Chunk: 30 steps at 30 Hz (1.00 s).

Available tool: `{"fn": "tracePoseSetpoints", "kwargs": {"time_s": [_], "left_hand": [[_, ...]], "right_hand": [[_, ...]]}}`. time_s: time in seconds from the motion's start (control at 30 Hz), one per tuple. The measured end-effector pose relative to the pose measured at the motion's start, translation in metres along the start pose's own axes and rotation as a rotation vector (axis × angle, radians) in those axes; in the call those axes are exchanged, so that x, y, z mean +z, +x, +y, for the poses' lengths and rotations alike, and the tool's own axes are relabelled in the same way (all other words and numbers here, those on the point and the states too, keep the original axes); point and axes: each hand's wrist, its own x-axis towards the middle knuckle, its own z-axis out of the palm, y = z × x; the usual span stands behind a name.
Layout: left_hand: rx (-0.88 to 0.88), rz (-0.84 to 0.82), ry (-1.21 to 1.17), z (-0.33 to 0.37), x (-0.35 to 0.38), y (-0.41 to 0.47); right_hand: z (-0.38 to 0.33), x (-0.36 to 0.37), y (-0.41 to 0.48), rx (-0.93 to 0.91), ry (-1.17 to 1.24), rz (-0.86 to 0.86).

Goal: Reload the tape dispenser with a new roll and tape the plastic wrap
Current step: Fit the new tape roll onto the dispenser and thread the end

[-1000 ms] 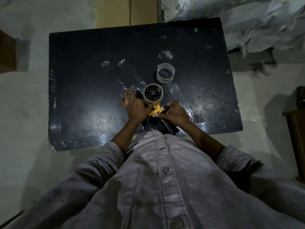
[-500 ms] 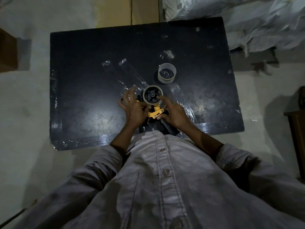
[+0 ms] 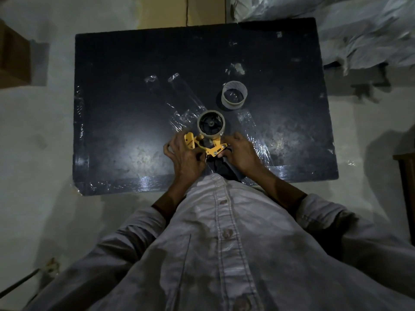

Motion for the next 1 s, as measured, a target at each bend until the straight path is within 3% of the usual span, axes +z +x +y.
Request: {"fn": "tracePoseSetpoints", "kwargs": {"time_s": [0.17, 0.37, 0.6, 1.0], "left_hand": [[-0.048, 0.052, -0.049, 0.002, -0.003, 0.018], [-0.191, -0.194, -0.124, 0.006, -0.002, 0.041], [-0.274, -0.387, 0.063, 0.027, -0.006, 0.065], [-0.292, -0.340, 0.021, 0.019, 0.008, 0.062]], "right_hand": [[0.001, -0.002, 0.000, 0.002, 0.011, -0.010], [-0.004, -0.006, 0.000, 0.010, 0.023, -0.010], [-0.003, -0.005, 0.002, 0.036, 0.020, -0.036], [0.002, 0.002, 0.003, 0.042, 0.017, -0.020]]}}
